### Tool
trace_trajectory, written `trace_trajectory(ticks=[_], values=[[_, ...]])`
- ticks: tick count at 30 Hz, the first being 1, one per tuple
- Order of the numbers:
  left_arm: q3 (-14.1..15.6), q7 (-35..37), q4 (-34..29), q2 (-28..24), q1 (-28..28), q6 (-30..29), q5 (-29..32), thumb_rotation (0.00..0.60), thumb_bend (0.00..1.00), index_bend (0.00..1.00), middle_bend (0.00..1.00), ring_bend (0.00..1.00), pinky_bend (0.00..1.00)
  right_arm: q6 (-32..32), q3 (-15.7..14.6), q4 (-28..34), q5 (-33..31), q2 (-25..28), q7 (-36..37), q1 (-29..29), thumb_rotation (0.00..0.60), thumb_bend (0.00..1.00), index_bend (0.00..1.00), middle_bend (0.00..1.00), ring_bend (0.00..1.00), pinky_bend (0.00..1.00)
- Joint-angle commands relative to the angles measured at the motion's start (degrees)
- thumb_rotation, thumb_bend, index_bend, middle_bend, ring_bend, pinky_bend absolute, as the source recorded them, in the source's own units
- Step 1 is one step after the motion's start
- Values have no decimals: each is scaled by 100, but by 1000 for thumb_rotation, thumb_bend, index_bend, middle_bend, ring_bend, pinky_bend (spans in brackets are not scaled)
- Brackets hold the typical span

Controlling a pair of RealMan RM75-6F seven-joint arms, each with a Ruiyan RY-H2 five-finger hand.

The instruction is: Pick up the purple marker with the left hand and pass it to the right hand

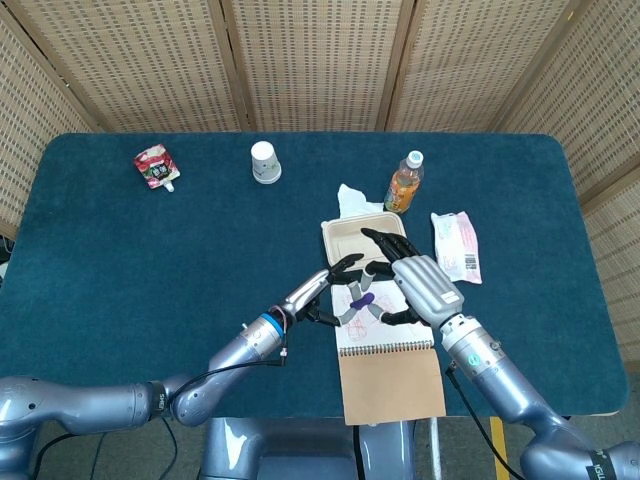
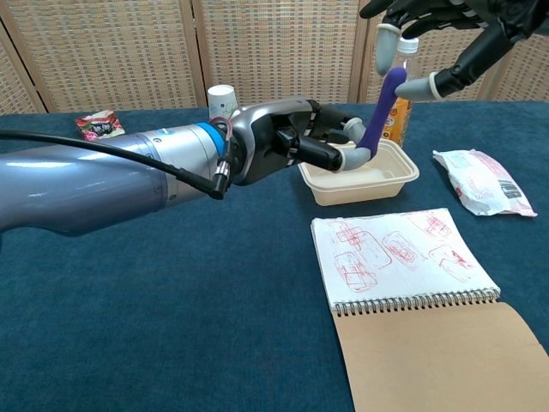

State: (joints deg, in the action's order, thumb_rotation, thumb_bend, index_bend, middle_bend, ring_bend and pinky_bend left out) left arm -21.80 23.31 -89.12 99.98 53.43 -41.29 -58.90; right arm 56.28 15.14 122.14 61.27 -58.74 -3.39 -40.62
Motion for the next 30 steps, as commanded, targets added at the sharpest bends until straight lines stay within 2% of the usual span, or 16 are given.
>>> trace_trajectory(ticks=[1,30], values=[[3,-11,-4,6,0,-6,-1,600,548,699,0,0,0,-3,-16,-10,-12,-9,-33,-10,600,479,529,94,0,0],[26,-67,7,64,-6,-12,-34,600,548,701,0,0,0,-60,-73,8,-70,55,-88,-42,600,511,559,101,0,0]])
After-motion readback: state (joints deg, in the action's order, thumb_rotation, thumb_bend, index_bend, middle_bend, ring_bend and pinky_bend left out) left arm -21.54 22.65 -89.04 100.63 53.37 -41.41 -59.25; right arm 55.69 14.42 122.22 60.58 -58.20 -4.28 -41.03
